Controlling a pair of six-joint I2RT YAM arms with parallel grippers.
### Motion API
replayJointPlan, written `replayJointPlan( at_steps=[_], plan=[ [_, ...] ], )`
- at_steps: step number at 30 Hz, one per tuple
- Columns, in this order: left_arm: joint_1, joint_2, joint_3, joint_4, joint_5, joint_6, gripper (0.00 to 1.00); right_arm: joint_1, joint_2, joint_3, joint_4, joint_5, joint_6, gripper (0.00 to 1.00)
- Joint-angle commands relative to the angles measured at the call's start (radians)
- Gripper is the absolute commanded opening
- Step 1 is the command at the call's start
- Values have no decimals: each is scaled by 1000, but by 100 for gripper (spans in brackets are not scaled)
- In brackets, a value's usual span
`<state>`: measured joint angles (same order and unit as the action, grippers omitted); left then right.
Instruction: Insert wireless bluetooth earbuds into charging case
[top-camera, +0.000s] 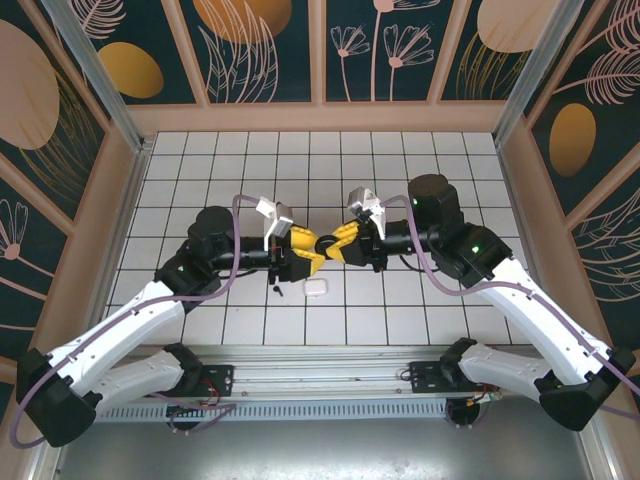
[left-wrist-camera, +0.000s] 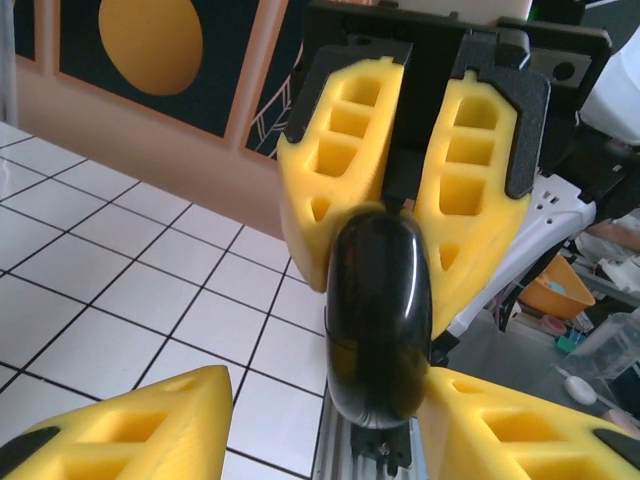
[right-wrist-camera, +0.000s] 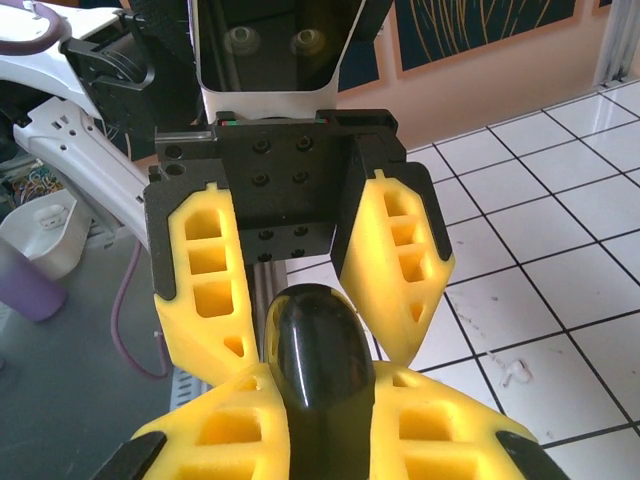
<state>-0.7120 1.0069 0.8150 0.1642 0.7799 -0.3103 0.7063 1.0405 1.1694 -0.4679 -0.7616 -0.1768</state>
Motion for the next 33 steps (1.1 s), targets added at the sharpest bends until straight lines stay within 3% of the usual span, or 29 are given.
replayJointPlan(
  at_steps=[1, 5, 12, 17, 21, 33],
  plan=[
    [6, 7, -19, 103, 41, -45, 50, -5, -19, -10, 34, -39, 7, 13],
    [6, 23, -27, 141, 58, -73, 49, -5, -22, -15, 44, -41, 11, 13],
    [6, 33, -28, 150, 71, -76, 23, -5, -21, -26, 65, -50, 21, 14],
    [6, -1, -51, 150, 27, -72, 0, -5, -27, -41, 105, -26, 64, 35],
    [7, -22, -64, 152, 11, -72, 0, -7, -22, -59, 130, 10, 97, 44],
    [6, -59, -88, 146, 2, -65, 0, -30, -7, -63, 127, 220, 148, 46]
  ],
)
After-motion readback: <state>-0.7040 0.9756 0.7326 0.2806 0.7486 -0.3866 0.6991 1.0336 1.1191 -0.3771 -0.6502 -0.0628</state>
